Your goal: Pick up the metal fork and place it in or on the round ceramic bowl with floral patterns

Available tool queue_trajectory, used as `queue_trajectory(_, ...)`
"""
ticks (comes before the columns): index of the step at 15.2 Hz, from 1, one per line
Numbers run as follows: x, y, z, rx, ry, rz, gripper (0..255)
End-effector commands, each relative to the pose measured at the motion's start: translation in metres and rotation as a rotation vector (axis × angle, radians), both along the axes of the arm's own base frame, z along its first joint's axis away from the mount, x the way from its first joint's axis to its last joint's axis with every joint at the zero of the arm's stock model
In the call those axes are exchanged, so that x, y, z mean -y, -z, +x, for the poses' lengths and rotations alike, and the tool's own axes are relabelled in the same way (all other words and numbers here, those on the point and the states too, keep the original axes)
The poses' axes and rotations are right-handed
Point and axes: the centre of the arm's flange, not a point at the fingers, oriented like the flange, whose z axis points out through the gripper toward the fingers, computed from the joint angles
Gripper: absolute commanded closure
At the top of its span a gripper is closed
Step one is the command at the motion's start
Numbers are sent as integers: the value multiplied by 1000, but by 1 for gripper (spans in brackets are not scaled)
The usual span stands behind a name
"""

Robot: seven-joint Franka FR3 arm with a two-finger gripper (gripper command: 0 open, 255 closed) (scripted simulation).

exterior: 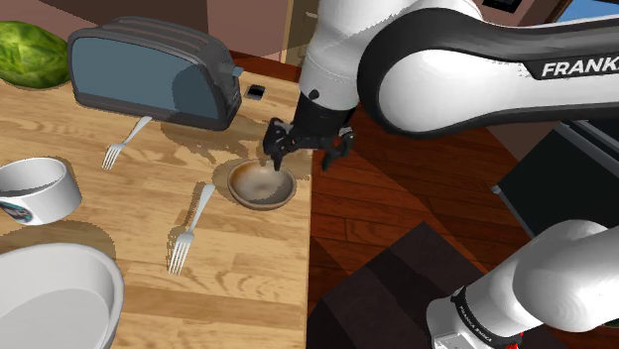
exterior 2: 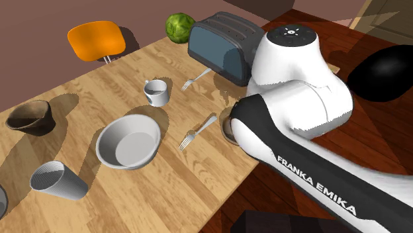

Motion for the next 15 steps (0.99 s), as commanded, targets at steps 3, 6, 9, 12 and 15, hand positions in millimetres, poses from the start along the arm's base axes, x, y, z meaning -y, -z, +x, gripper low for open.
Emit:
queue_trajectory(3,-49,23,17,-4,55,-6,0)
queue_trajectory(6,-83,41,32,-7,93,-13,0)
queue_trajectory(9,-116,60,48,-10,132,-19,0)
queue_trajectory(12,-149,79,65,-13,171,-26,0)
queue_trajectory(15,-180,98,84,-16,210,-32,0)
